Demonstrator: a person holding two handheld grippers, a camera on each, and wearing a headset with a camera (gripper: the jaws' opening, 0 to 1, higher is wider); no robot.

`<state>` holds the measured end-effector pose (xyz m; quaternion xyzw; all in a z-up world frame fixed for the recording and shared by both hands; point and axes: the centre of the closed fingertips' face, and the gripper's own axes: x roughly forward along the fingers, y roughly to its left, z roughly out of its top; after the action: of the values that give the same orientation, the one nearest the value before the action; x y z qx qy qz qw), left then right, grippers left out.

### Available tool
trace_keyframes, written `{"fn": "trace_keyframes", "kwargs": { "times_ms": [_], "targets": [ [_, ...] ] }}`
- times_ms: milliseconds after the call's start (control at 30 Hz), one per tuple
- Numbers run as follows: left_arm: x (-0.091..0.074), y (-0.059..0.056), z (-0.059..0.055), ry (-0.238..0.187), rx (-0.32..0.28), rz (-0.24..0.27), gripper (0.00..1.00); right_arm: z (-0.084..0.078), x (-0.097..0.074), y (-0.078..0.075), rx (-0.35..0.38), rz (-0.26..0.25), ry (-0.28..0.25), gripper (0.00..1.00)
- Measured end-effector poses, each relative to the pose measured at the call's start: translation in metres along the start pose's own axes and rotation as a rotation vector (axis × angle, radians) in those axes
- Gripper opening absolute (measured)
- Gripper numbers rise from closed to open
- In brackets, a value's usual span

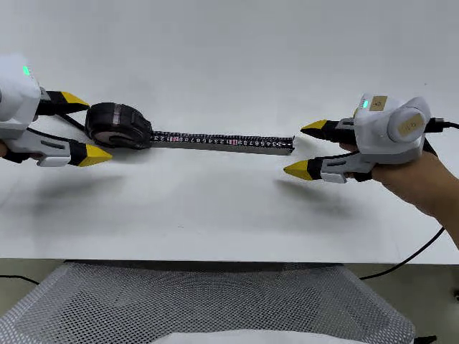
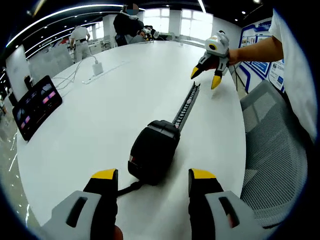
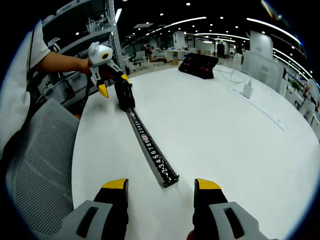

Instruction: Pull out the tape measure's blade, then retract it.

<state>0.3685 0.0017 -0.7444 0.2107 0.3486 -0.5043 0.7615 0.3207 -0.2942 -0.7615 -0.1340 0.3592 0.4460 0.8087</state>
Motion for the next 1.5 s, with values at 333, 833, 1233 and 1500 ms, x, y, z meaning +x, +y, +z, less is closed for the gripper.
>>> {"fn": "trace_keyframes", "kwargs": {
  "times_ms": [333,833,1233,1500],
  "targets": [
    [-0.021,-0.007,-0.005,-0.072,-0.094,0.082,0.60,0.000,-0.013,0.008,0.037,-0.050,-0.013,0.61],
    [-0.033,-0.027,-0.013,-0.123,-0.172,0.130,0.70,-0.003,-0.025,0.020,0.053,-0.102,-0.015,0.75],
    [-0.041,-0.038,-0.018,-0.158,-0.217,0.183,0.83,-0.006,-0.037,0.031,0.112,-0.127,-0.047,0.89],
    [-0.044,-0.047,-0.018,-0.185,-0.234,0.207,0.92,-0.009,-0.046,0.037,0.115,-0.146,-0.059,0.96]
  ]
}}
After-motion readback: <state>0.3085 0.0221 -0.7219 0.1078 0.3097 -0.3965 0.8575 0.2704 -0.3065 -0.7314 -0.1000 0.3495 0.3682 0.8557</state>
